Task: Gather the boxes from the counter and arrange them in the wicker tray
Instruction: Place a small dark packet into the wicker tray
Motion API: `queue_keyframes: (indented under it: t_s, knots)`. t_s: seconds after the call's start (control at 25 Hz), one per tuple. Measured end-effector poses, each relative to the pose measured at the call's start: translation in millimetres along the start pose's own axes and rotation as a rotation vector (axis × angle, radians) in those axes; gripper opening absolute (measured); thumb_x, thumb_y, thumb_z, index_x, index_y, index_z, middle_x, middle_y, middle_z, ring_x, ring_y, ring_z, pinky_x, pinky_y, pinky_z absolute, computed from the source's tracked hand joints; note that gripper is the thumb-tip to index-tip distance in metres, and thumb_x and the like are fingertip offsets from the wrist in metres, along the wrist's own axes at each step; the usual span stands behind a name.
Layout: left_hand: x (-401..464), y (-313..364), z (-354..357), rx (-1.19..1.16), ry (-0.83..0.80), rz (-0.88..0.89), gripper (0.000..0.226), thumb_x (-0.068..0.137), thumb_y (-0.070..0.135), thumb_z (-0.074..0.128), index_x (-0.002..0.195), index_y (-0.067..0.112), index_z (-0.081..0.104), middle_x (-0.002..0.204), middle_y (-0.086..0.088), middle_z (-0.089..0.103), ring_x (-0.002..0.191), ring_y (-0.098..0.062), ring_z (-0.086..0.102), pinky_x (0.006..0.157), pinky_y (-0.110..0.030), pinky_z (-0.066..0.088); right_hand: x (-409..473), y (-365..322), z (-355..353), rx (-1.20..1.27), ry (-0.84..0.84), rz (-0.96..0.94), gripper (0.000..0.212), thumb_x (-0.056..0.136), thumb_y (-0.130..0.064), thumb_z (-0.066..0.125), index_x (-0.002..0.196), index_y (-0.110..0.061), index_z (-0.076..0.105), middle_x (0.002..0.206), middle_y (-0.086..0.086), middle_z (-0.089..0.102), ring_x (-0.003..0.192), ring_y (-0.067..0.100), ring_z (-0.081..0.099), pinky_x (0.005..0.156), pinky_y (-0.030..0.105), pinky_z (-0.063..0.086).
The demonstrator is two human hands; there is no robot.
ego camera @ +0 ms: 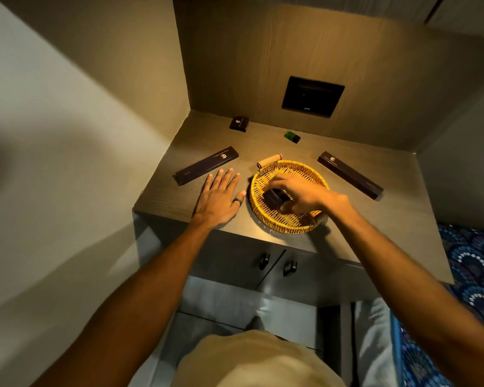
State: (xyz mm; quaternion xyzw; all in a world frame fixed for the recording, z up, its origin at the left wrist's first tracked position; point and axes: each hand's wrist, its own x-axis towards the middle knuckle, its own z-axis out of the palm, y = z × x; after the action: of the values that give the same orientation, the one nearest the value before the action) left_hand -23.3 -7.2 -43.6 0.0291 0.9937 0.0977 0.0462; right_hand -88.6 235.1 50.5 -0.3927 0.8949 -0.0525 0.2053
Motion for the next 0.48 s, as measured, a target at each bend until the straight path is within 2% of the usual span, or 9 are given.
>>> queue_keyframes:
  t_s: [0.32, 0.48]
  knots:
    - [-3.2, -0.5, 1.1, -0.010, 0.000, -0.003, 0.065, 0.108, 0.054, 0.017, 0.164, 0.023, 0.005, 0.174, -0.004, 0.001, 0.159, -0.024, -0.004, 0.128, -0.048, -0.004, 7.4, -9.1, 19.7, -0.091, -0.002, -0.001, 0.077, 0.081, -0.017, 0.083, 0.151, -0.023, 0.049, 0.144, 0.003, 0.053, 0.133, 0.023, 0.051, 0.107, 0.037, 0.049]
    - [-1.9, -1.5, 0.4, -0.010, 0.012, 0.004, 0.066, 0.108, 0.054, 0.017, 0.164, 0.023, 0.006, 0.173, -0.004, 0.002, 0.159, -0.024, -0.003, 0.128, -0.049, -0.003, 6.6, -12.4, 17.4, -0.093, -0.006, -0.002, 0.083, 0.082, -0.017, 0.083, 0.155, -0.022, 0.044, 0.148, 0.005, 0.050, 0.138, 0.025, 0.048, 0.113, 0.039, 0.046]
